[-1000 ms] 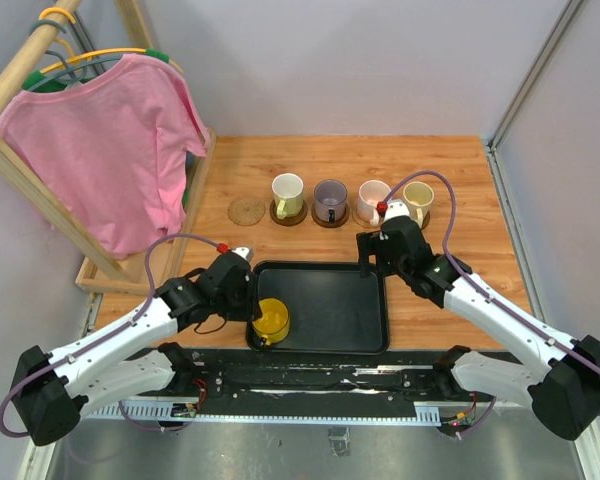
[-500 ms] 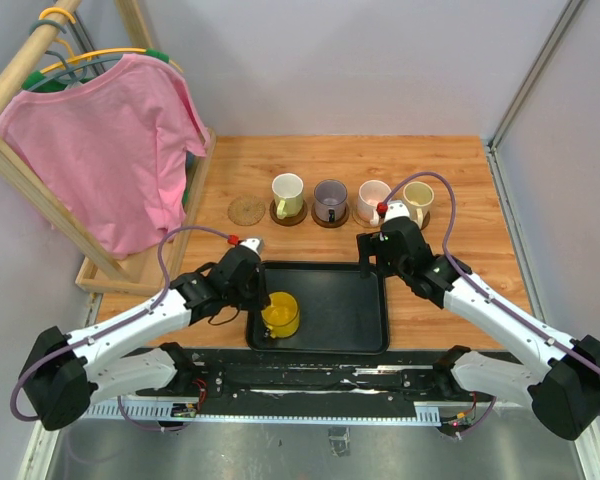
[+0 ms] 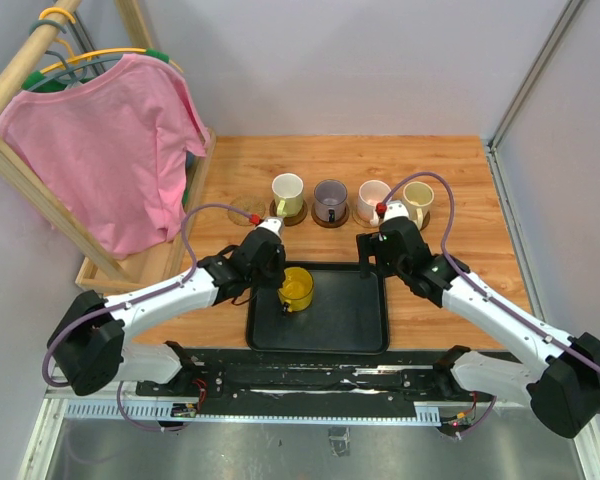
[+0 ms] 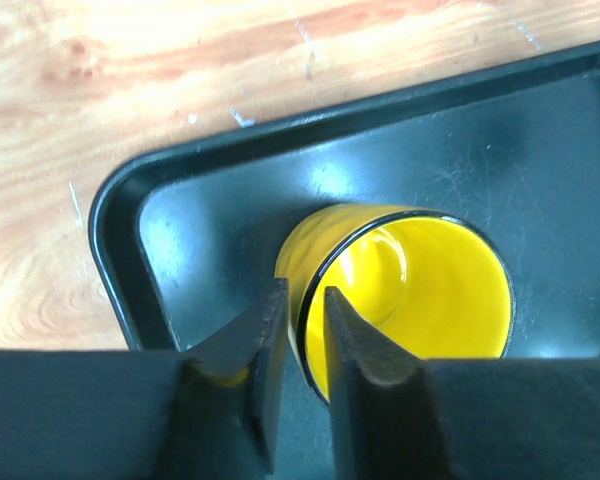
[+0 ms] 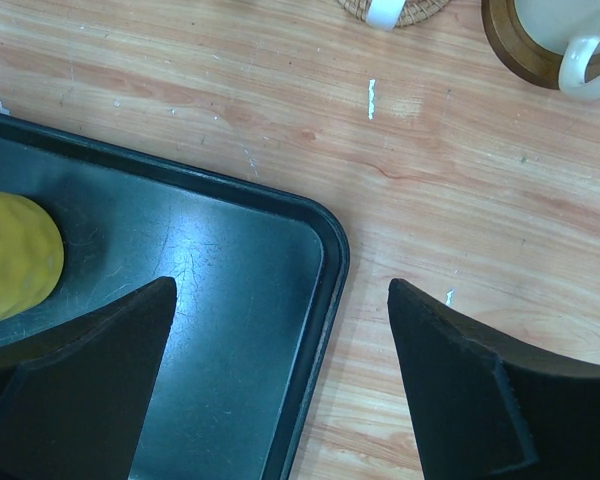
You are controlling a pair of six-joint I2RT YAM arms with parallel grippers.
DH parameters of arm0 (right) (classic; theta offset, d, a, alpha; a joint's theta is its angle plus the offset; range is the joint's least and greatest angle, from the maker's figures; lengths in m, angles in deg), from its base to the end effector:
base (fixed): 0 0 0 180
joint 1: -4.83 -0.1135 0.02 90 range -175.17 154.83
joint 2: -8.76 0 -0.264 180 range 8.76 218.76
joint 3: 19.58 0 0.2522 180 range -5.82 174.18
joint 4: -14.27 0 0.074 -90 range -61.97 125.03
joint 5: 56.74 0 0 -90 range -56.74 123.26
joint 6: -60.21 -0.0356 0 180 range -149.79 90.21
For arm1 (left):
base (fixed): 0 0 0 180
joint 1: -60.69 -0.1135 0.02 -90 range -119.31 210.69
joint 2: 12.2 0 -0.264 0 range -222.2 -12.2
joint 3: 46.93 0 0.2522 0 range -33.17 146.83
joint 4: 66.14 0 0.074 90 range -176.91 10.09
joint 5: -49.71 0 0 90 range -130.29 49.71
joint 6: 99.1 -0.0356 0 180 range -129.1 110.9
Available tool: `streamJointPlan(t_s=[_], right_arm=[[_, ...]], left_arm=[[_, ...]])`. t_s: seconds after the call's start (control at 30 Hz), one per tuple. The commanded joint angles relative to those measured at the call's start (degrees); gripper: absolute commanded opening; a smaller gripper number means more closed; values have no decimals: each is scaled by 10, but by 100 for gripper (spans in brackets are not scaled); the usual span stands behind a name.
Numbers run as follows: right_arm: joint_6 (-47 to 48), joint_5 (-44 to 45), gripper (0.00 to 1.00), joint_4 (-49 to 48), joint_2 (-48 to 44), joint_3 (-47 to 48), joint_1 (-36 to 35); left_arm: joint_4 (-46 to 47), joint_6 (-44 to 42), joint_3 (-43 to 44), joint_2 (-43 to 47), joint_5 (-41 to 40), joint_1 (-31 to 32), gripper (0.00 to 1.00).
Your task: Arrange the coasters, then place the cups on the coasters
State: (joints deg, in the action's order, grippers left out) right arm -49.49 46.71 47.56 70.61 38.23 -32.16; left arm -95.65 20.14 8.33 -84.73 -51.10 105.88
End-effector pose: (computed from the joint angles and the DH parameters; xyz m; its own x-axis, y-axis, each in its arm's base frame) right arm 0.1914 0.1338 0.2626 -0.6035 -0.0441 -0.7962 -0.2486 0.9591 0.1353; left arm 0.1853 -0.1771 0.2110 -0.7443 0.0685 -0.6643 0.2782 0.9361 -0.2152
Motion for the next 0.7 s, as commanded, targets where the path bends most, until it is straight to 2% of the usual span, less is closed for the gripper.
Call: streamJointPlan(t_s=[0.0, 0.07, 0.17, 0.23, 0.43, 0.53, 0.63, 0.67], right_arm=[[-5, 9, 88, -1, 8, 0, 1], [-6, 7, 88, -1, 11, 2, 1], [-6, 5, 88, -1, 13, 2, 1], [-5, 4, 88, -1, 13, 4, 1], [-4, 3, 88, -1, 4, 1, 1], [-4, 4, 88, -2, 0, -1, 1], [-5, -1, 88, -5, 2, 0, 1], [-6, -4, 88, -7, 4, 1, 1]], left_arm=[[36, -35, 40, -7, -18, 4, 30], [41, -40, 44, -4, -18, 4, 39], [38, -45, 47, 5, -19, 4, 61], [30, -49, 47, 16, -16, 4, 68], [-45, -45, 45, 71, 50, 10, 85], [-98, -34, 40, 104, 61, 26, 89], [-143, -18, 37, 132, 64, 44, 99], [-149, -13, 35, 137, 65, 51, 100]])
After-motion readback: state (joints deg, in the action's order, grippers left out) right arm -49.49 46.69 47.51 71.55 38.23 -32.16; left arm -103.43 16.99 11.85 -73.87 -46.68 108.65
